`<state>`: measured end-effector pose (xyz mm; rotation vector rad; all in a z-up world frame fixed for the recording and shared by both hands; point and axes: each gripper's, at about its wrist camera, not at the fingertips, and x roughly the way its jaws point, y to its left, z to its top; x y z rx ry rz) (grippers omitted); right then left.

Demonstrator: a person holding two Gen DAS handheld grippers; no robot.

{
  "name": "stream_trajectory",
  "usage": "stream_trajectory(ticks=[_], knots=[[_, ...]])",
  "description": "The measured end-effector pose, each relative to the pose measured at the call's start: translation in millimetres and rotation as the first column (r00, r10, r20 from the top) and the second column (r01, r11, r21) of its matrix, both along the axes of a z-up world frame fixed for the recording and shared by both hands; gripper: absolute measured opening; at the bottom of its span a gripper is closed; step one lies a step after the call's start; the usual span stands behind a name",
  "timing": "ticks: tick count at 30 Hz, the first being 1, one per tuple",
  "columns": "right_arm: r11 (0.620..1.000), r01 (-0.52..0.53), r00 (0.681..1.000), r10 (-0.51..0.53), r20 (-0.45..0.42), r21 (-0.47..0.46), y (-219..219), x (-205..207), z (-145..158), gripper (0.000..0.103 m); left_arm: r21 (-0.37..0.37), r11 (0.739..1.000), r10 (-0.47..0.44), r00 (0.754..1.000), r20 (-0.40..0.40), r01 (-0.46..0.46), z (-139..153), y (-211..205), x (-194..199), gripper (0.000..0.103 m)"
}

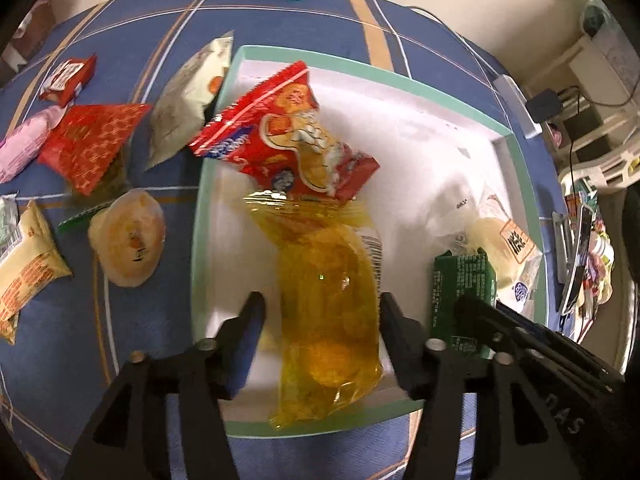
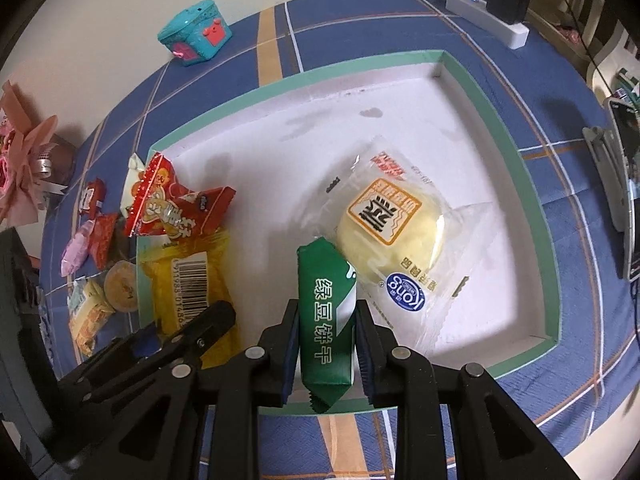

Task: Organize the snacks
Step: 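Carry both packs into the white tray and open both tools to release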

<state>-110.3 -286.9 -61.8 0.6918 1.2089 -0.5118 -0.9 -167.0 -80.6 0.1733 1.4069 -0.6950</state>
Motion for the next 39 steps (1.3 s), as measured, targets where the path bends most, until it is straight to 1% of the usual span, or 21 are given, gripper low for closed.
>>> stream_trajectory(ticks=[1, 3, 8, 10, 15, 19, 21, 22, 23, 24, 25, 27, 29, 31, 35, 39], knots=[[1.000, 0.000, 1.000, 0.000, 0.004, -0.006, 1.7, 2.5, 2.9, 0.031, -0.020, 1.000, 0.006, 1.000, -0.018, -0.007, 2.2, 1.9, 1.8, 0.060], [1.000, -0.001, 1.000, 0.001, 0.025, -0.016, 3.9, 4.8, 12.6, 0.032, -0.046, 0.999, 0.012, 0.999, -0.030, -0.013, 8.8, 4.3, 3.1, 0.060], [0.997, -0.007, 0.996, 0.014, 0.093, -0.074, 9.5, 1.9, 45.4, 0.032, -0.114, 0.993, 0.007, 1.000, 0.004, -0.006, 39.3, 9.5, 3.5, 0.061], [0.995, 0.001, 0.993, 0.010, 0.119, -0.097, 10.3, -1.1, 57.5, 0.032, -0.124, 0.992, 0.011, 1.000, 0.023, -0.008, 49.6, 12.2, 4.1, 0.061], [0.992, 0.018, 0.988, 0.001, 0.153, -0.124, 9.7, -6.6, 72.9, 0.032, -0.092, 0.996, 0.024, 0.994, 0.108, -0.014, 67.8, 20.5, 5.4, 0.061], [0.991, 0.022, 0.988, -0.002, 0.157, -0.129, 10.6, -8.1, 74.2, 0.032, -0.073, 0.997, 0.045, 0.991, 0.124, -0.036, 70.2, 27.3, 12.0, 0.061], [0.992, 0.023, 0.990, -0.004, 0.144, -0.128, 10.0, -8.7, 71.1, 0.032, -0.050, 0.997, 0.060, 0.989, 0.134, -0.054, 68.8, 30.3, 13.6, 0.063], [0.992, 0.023, 0.991, -0.005, 0.137, -0.127, 8.9, -9.3, 69.3, 0.035, -0.032, 0.997, 0.069, 0.987, 0.144, -0.065, 67.9, 32.0, 14.1, 0.072], [0.992, 0.022, 0.992, -0.006, 0.128, -0.127, 8.3, -8.8, 67.0, 0.051, -0.008, 0.996, 0.084, 0.983, 0.160, -0.084, 66.5, 35.5, 15.5, 0.085], [0.991, 0.026, 0.993, -0.011, 0.115, -0.128, 7.8, -8.3, 64.0, 0.074, 0.010, 0.995, 0.098, 0.980, 0.174, -0.101, 64.7, 38.0, 16.4, 0.088], [0.991, 0.030, 0.994, -0.016, 0.107, -0.131, 7.4, -8.7, 61.7, 0.080, 0.034, 0.992, 0.113, 0.975, 0.189, -0.122, 62.7, 41.1, 18.7, 0.089], [0.990, 0.030, 0.996, -0.017, 0.091, -0.138, 6.7, -8.4, 57.6, 0.082, 0.070, 0.987, 0.129, 0.970, 0.207, -0.146, 58.5, 46.6, 21.7, 0.091], [0.990, 0.024, 0.997, -0.014, 0.072, -0.140, 6.5, -7.4, 53.1, 0.083, 0.109, 0.980, 0.141, 0.963, 0.229, -0.169, 53.2, 52.0, 25.5, 0.097], [0.990, 0.017, 0.999, -0.009, 0.052, -0.140, 6.6, -6.1, 48.2, 0.087, 0.132, 0.973, 0.153, 0.958, 0.241, -0.188, 49.1, 58.0, 29.1, 0.099], [0.989, 0.003, 0.999, 0.002, 0.035, -0.150, 8.9, -4.1, 43.5, 0.103, 0.144, 0.965, 0.181, 0.953, 0.243, -0.220, 42.7, 63.3, 34.6, 0.102], [0.986, -0.001, 0.999, 0.007, 0.039, -0.164, 10.6, -3.5, 42.9, 0.103, 0.171, 0.956, 0.191, 0.948, 0.256, -0.239, 38.7, 67.9, 38.7, 0.102]])
